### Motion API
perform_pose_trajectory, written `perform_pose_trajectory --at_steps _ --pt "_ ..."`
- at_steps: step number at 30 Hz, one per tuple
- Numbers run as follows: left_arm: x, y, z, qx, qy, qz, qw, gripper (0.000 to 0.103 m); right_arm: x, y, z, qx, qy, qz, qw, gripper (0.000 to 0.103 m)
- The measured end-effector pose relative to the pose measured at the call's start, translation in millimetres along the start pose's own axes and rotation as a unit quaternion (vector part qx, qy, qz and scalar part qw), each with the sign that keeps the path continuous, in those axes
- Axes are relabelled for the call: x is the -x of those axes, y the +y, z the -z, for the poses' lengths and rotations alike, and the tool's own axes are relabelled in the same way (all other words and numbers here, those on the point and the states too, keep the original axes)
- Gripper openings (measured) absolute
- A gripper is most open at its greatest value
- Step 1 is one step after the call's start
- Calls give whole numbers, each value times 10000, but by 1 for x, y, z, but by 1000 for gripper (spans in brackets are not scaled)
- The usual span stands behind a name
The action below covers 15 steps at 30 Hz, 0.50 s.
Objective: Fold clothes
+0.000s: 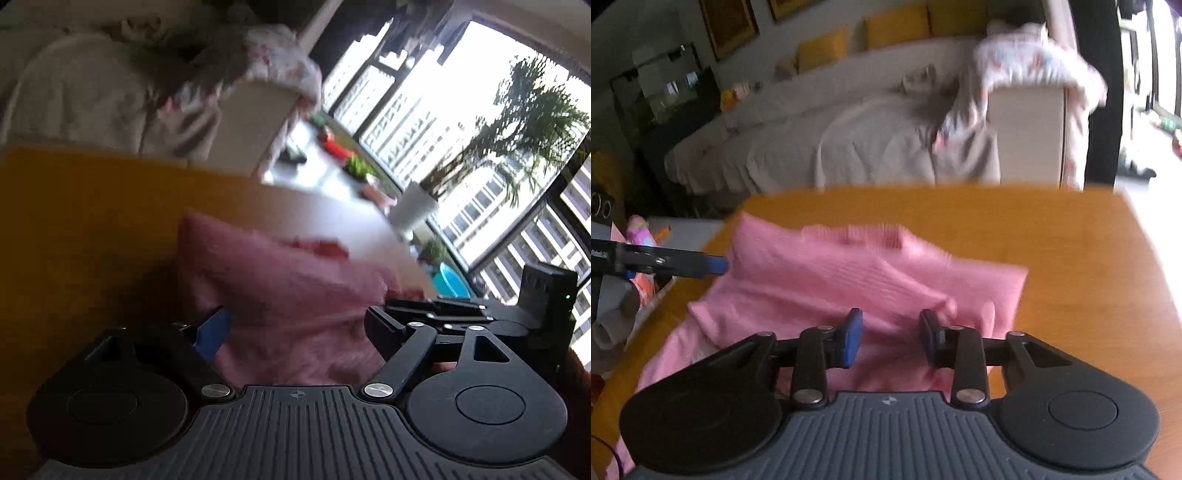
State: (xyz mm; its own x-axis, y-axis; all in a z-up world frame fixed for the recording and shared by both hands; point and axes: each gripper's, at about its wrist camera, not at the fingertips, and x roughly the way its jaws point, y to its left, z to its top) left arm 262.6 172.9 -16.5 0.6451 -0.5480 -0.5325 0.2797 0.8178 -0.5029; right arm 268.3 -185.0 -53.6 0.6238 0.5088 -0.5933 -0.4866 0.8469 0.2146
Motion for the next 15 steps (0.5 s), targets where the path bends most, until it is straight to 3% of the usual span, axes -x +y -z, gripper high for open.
perform_pose_trajectory --at_steps 1,2,8,11,15 --pt "8 1 -5 -33 -70 20 10000 95 5 -5 -3 14 -55 24 10000 80" --pt "15 3 -10 -66 -140 40 9999 95 10 -11 -5 12 -71 60 10000 86" --pt "-3 33 -16 277 403 51 9988 97 -5 -55 4 -590 294 15 9978 86" --pt "-24 45 -12 530 571 297 9965 97 -20 -70 12 -899 383 -155 9951 87" --pt "-47 52 -15 585 586 498 9953 97 -41 -66 2 -719 459 -549 9948 87"
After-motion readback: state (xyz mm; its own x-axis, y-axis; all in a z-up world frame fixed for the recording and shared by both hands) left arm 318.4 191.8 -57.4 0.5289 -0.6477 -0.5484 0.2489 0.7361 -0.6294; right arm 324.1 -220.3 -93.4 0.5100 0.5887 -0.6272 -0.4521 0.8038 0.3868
